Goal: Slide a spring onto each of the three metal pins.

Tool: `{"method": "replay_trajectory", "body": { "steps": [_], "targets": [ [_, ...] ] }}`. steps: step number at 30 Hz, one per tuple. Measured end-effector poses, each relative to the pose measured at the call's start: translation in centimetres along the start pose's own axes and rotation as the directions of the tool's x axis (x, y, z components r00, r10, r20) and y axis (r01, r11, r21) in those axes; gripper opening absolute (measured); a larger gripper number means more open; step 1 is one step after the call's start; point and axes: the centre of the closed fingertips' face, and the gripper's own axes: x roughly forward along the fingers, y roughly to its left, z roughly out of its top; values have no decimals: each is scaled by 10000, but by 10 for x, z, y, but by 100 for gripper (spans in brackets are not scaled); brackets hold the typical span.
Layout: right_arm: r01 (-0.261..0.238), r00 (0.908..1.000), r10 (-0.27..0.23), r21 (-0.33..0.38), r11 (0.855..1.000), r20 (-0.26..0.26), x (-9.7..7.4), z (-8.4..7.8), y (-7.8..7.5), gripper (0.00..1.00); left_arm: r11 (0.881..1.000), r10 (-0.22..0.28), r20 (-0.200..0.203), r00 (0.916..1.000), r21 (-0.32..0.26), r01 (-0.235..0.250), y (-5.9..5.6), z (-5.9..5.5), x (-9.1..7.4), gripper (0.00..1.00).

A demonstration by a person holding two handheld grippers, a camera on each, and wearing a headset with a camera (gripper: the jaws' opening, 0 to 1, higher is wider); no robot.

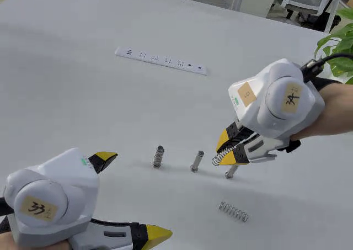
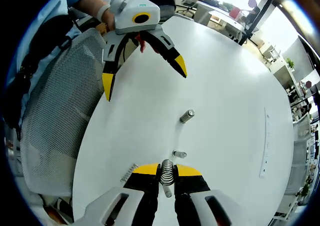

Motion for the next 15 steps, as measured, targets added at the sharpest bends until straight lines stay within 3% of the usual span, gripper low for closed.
{"method": "replay_trajectory", "body": {
  "steps": [3, 15],
  "targets": [
    [-47, 9997, 42, -201, 9998, -248, 2, -1, -5, 8, 10000, 17, 32, 10000, -40, -17, 1, 1, 0, 99],
    [-271, 9989, 258, -330, 9991, -396, 11, 2, -21, 8, 9999, -121, 34, 9999, -60, 121, -4, 0, 7, 99]
  ]
}}
